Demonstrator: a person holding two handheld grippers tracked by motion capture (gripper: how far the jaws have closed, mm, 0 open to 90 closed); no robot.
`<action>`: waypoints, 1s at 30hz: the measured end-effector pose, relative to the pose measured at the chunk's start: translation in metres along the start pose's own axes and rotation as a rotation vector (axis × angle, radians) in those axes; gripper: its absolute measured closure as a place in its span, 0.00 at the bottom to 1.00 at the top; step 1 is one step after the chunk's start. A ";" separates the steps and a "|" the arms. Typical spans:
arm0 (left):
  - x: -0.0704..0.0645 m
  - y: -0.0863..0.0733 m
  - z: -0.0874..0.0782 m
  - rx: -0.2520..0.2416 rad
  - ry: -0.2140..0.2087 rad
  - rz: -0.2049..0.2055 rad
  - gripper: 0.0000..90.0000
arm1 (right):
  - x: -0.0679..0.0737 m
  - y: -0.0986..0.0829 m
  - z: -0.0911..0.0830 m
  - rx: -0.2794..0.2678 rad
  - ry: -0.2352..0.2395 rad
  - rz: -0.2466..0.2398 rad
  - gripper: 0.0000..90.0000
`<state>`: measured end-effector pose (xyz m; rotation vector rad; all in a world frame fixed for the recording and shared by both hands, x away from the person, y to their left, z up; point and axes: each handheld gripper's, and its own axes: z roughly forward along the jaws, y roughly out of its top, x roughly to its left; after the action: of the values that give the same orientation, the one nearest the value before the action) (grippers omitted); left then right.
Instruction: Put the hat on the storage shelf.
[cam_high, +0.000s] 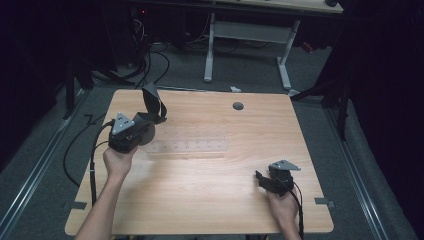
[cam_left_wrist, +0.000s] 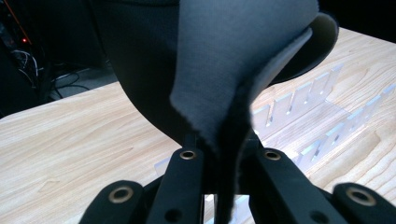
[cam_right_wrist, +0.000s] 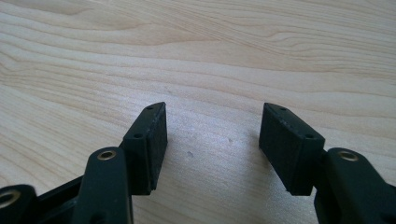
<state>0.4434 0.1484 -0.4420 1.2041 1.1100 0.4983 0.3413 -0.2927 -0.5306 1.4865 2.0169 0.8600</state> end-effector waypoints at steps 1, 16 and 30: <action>-0.001 -0.001 0.001 0.001 0.002 -0.002 0.95 | 0.000 0.000 0.000 0.000 0.000 0.000 0.47; -0.003 0.001 0.006 0.003 0.036 -0.038 0.95 | 0.000 0.000 0.000 0.000 0.000 0.000 0.47; -0.006 -0.008 0.012 0.018 0.054 -0.017 0.95 | 0.000 0.000 0.000 0.000 0.000 0.000 0.46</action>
<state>0.4496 0.1346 -0.4473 1.2016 1.1721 0.5121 0.3412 -0.2926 -0.5306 1.4872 2.0171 0.8601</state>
